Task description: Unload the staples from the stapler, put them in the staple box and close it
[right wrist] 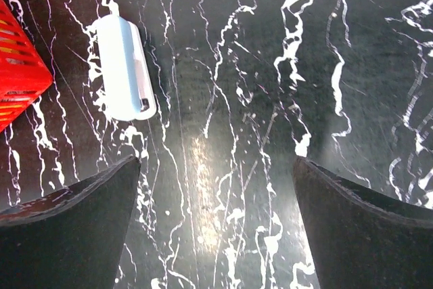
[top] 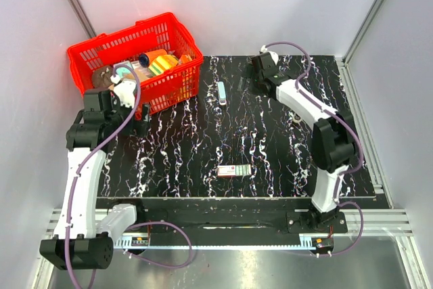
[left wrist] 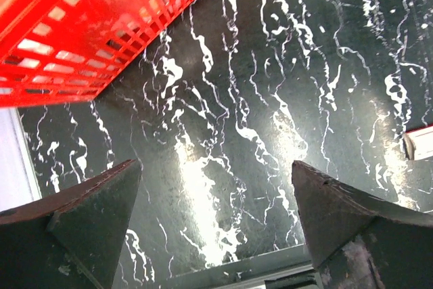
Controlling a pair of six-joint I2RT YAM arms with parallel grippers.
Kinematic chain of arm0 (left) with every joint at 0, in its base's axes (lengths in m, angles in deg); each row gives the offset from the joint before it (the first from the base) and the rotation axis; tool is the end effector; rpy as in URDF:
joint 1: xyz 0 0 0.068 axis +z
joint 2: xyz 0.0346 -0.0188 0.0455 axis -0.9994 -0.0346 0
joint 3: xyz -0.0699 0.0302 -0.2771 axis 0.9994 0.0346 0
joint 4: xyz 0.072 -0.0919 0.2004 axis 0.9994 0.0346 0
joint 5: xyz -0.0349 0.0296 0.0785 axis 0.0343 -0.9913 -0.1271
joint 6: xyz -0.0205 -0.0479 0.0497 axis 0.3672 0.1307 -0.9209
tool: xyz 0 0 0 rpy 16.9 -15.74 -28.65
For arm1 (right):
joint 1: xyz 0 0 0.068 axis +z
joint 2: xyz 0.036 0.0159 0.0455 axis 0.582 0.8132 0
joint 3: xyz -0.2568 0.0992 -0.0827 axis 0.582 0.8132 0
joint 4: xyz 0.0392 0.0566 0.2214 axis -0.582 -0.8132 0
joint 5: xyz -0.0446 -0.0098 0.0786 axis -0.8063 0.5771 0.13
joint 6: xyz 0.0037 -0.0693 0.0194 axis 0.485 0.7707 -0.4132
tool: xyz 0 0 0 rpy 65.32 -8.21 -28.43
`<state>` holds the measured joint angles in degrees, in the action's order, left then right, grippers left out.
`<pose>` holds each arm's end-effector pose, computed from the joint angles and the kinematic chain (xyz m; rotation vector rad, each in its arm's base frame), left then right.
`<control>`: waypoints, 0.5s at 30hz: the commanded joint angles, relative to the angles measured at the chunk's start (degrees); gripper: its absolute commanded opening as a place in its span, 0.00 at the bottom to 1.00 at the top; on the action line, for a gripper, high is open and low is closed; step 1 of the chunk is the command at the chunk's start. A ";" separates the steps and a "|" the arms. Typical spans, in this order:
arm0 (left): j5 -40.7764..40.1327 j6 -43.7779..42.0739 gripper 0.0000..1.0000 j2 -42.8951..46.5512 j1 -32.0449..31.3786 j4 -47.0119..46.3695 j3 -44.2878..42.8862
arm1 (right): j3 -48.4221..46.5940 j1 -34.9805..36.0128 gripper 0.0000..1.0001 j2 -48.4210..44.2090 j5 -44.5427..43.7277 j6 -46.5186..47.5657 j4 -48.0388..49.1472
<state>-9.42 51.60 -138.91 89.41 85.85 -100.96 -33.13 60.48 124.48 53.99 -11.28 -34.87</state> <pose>0.1599 -0.0089 0.3570 0.3119 2.2497 -0.1285 0.3859 0.1661 0.2845 0.1724 2.3204 0.2398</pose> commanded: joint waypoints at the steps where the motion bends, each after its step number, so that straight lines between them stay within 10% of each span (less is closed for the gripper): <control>1: -5.78 1.68 0.99 -1.33 0.54 1.03 -2.87 | -7.96 0.95 0.99 5.94 -1.11 2.14 -0.44; 15: 0.45 2.92 0.99 -6.52 6.52 2.71 -5.16 | -20.72 4.73 0.94 23.18 -1.28 14.18 6.33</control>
<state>-10.39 53.96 -143.93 94.65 88.26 -105.00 -47.88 63.12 144.98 54.30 -2.80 -31.33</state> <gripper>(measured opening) 0.988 0.948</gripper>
